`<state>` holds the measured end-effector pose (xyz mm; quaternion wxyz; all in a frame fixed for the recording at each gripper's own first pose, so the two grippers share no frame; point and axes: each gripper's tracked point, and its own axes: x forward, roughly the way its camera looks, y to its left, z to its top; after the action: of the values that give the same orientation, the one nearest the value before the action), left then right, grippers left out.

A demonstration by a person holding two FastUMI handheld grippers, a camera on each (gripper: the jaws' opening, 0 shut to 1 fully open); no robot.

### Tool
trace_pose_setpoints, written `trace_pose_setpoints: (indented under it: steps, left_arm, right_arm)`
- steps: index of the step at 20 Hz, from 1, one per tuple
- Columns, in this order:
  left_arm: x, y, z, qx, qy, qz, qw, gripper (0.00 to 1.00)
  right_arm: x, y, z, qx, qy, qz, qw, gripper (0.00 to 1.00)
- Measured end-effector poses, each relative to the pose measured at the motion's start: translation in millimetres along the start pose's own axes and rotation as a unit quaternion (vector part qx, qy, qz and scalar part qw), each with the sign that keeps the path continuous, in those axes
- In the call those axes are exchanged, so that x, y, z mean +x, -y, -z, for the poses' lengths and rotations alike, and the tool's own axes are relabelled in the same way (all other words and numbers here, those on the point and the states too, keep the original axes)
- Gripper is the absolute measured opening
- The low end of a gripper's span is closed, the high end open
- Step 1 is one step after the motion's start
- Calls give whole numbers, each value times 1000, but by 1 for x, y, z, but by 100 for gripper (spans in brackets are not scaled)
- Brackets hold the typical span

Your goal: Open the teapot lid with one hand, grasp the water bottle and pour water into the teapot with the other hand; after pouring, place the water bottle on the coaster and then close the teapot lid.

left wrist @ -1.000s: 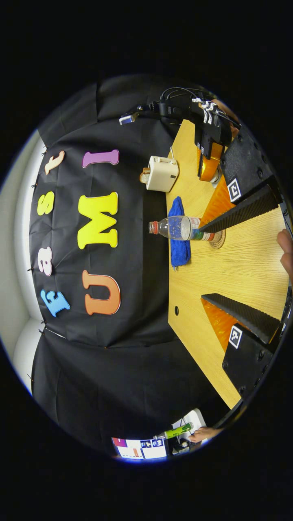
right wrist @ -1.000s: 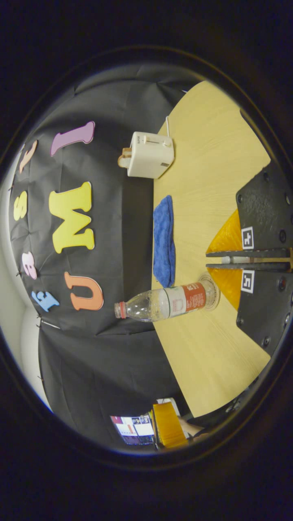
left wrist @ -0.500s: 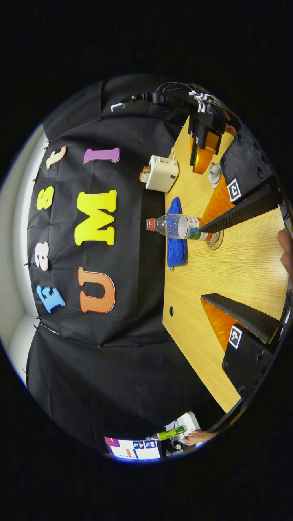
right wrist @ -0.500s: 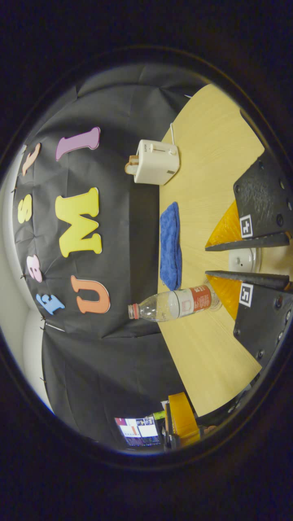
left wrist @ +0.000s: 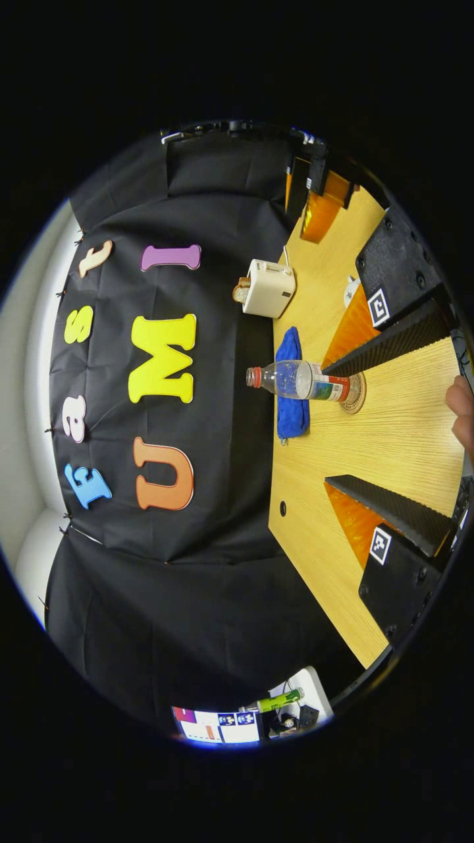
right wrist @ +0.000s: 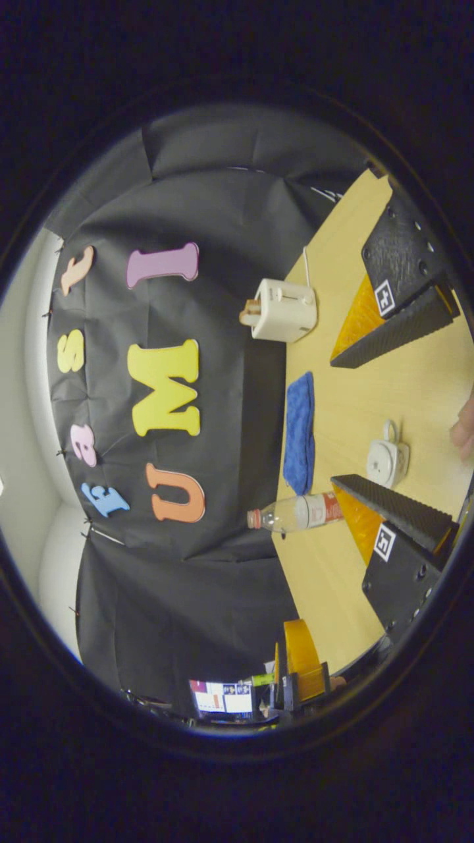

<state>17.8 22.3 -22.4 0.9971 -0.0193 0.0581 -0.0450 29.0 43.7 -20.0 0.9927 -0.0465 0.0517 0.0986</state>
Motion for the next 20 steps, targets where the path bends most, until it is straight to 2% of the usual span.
trace_pose_setpoints:
  steps: [9, 20]
  left_arm:
    - [-7, 10, -3, 19, 12, -24, 999, 94]
    - [-2, 40, 5, 44, 21, -24, 999, 94]
  right_arm:
    - [-36, 75, 2, 21, 8, 50, 999, 98]
    - [-50, 111, 4, 47, 8, 57, 997, 96]
